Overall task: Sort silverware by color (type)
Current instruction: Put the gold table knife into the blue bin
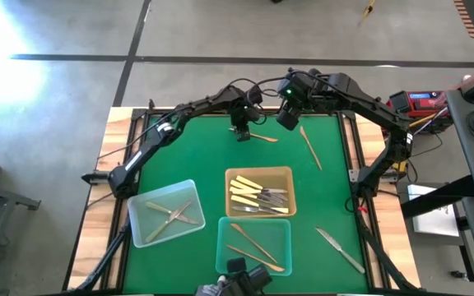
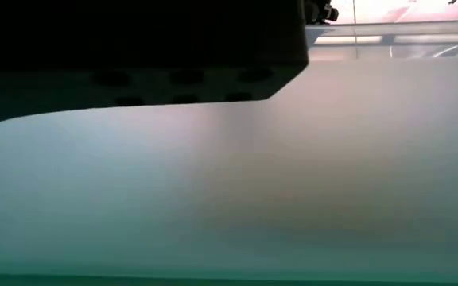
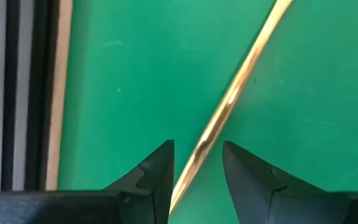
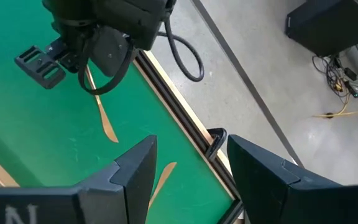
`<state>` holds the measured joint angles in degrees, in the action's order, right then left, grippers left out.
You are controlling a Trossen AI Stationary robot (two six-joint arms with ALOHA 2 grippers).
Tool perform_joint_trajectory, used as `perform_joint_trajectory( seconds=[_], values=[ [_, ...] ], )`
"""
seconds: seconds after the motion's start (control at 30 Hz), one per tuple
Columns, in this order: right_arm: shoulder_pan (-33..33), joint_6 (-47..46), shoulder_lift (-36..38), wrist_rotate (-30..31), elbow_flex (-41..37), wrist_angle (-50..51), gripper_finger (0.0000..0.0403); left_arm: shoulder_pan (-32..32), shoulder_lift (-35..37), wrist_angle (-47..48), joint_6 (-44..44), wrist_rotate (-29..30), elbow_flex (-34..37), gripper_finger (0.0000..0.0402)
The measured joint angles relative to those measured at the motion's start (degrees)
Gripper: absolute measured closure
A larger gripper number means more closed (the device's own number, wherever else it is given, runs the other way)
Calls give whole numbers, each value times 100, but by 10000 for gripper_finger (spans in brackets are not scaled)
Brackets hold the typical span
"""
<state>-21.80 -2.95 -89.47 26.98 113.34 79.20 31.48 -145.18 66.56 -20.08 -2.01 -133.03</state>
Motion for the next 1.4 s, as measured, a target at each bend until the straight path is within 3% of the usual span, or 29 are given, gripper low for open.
perform_joint_trajectory(
  seconds=[0.47, 0.77, 1.4],
  values=[
    [0, 60, 13, -2, 0, 48, 213, -68, -42, 276, -68, 97, -2, 290],
    [2, -2, 13, -2, 0, 129, 213, -52, -40, 232, -55, 128, -2, 395],
    [2, 20, 26, 2, 0, 240, 213, -52, -33, 655, 136, 163, -4, 395]
  ],
)
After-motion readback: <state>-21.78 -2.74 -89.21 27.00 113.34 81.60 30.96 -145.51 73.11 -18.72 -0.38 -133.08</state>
